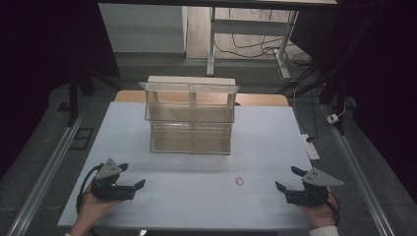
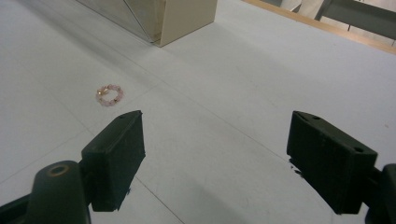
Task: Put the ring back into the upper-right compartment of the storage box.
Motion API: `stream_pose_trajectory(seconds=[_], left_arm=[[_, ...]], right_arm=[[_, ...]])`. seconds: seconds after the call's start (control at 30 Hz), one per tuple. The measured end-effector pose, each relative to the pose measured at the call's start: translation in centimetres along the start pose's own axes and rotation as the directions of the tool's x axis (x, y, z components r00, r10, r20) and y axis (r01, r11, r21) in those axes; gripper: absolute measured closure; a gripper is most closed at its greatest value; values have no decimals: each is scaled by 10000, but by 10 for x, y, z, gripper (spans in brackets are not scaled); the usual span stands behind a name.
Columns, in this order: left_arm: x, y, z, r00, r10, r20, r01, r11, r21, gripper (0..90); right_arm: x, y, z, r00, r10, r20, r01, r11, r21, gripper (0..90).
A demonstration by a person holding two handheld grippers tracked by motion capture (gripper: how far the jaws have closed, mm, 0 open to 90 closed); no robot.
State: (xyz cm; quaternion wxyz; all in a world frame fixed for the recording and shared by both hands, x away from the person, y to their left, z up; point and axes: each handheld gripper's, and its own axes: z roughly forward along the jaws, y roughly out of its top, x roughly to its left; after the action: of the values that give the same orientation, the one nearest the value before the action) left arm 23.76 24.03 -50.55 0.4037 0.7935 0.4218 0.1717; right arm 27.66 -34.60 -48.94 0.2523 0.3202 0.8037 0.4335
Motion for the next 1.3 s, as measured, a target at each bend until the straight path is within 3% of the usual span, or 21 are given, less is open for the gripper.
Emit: stream_pose_trajectory(seconds=[0.3,1.3], left_arm=[[-3,1,1,9999,118,34,-118,9999,81,123],[-2,1,-1,9997,172,156,-175,9998,139,134]], right_arm=[[-2,-2,-1,9998,153,-146,-152,9999,75,216],[4,8,-3,9996,18,-276,-13,9998,188,264]])
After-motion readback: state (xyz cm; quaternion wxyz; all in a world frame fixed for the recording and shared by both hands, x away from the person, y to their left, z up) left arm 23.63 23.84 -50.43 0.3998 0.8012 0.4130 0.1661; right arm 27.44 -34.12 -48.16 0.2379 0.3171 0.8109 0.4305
